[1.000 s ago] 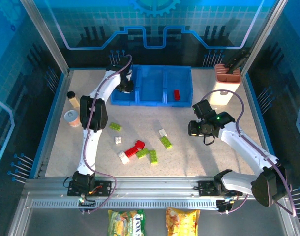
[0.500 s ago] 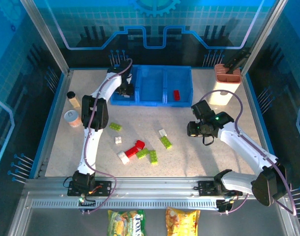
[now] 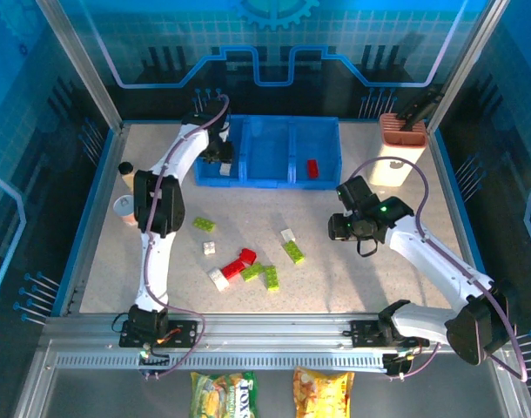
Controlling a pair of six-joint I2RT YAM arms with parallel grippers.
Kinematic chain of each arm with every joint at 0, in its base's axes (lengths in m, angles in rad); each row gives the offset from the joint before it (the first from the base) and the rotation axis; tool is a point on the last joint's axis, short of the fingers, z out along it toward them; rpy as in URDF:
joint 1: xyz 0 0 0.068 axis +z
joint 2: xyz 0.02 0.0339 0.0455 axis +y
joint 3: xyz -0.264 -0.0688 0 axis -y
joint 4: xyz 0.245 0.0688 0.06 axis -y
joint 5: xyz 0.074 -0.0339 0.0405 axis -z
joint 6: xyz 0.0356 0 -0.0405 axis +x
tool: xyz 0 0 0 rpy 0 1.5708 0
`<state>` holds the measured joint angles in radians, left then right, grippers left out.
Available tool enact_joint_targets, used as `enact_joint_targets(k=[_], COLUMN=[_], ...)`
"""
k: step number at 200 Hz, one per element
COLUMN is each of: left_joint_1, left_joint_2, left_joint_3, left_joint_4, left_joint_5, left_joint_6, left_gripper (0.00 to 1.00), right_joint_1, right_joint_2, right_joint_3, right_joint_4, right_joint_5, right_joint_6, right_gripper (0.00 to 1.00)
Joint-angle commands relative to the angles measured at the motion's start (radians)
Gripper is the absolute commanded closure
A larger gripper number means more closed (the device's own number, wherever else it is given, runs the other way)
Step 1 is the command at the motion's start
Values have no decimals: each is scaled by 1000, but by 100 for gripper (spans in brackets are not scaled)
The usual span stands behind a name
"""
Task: Sort the legos into containers by color
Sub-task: Place the lego in the container, then pick up the lego from the center of the table.
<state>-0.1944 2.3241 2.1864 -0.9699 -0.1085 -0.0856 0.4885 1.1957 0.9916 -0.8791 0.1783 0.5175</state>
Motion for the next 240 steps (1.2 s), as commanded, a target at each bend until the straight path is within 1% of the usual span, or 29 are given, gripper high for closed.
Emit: enact_joint_targets(k=[1, 60, 113, 149, 179, 208, 240], left_joint_1=[6, 7, 7, 9, 9, 15, 29], left_joint_2=[-98, -325, -513, -588, -632, -660, -709], left_joint_3=[-42, -253, -443, -516, -548, -550, -629], left_joint_4=[-7, 54, 126, 134, 132, 109, 153], left_joint_5=[30, 70, 88, 114, 112, 125, 121], left_joint_6=[-31, -33, -65, -80, -65, -50, -30], left_gripper=[56, 56, 55, 55, 53, 53, 53], right_joint_1=[20, 61, 145, 192, 222, 232, 246], right_joint_2=[3, 42, 48, 58, 84, 109, 150], right_joint_3=[31, 63, 93, 87, 115, 143, 159], right_joint_4=[-22, -37, -57, -55, -75, -74, -75], right_joint_5=[13, 21, 56, 59, 83, 93, 96], right_joint_6=[16, 13, 48, 77, 79, 82, 85], right_gripper=[55, 55, 54, 55, 54, 54, 54])
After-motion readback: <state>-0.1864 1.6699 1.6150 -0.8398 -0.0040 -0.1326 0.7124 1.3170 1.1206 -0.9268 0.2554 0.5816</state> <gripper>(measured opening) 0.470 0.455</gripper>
